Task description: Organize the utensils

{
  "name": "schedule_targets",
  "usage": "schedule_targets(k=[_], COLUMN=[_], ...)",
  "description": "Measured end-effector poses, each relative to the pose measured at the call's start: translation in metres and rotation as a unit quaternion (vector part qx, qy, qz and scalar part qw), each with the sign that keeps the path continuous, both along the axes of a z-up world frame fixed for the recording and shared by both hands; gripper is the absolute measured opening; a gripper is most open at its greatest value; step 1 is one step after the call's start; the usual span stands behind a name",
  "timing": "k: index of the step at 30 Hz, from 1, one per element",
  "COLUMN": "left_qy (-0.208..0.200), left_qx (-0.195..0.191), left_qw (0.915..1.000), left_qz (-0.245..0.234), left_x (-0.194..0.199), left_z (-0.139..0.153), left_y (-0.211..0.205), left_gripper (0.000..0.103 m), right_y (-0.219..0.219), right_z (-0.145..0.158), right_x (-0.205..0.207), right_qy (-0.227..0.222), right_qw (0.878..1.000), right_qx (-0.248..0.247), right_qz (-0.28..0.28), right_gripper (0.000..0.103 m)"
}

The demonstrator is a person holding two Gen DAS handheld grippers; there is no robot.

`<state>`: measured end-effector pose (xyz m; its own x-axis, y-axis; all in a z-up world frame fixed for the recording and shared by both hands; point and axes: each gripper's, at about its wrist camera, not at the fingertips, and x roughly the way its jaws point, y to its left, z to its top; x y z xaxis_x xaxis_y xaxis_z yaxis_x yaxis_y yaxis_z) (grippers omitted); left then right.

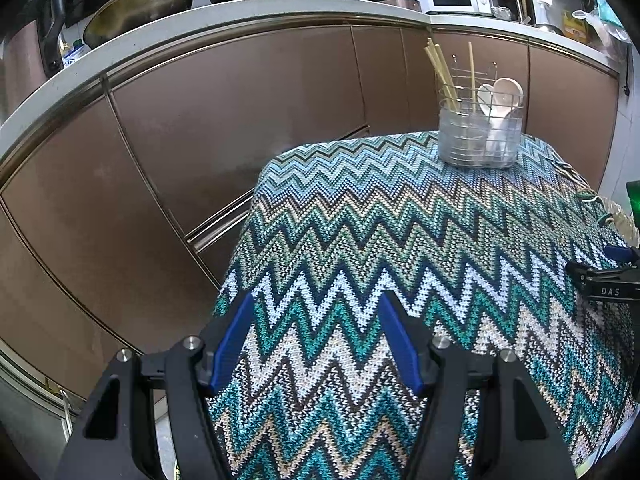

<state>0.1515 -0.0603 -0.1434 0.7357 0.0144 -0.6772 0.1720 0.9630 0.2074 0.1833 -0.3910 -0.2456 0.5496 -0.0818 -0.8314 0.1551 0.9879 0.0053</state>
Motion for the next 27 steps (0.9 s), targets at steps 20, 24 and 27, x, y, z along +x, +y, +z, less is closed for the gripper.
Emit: schedule_targets(k=[20,24,27], left_qy=[0.022,0.027,0.031], left_qx=[-0.026,-0.033,-0.036], left_qw=[0.9994,0.9990,0.9987], left_qz=[0.010,0.013,0.015], left_x=[0.025,0.031,0.035], left_z=[-0.019,-0.023,-0.027], left_y=[0.024,0.029,0.031], left_gripper=[0.062,0.062,0.062], right_y=[0.000,0.000,0.000], right_z=[0.000,0.000,0.000], right_x=[0.000,0.000,0.000], right_qy=[0.000,0.000,0.000], right_qw=[1.000,1.000,1.000], right_qx=[0.000,0.000,0.000], right_qz=[0.000,0.000,0.000], right_gripper=[0.103,0.103,0.103])
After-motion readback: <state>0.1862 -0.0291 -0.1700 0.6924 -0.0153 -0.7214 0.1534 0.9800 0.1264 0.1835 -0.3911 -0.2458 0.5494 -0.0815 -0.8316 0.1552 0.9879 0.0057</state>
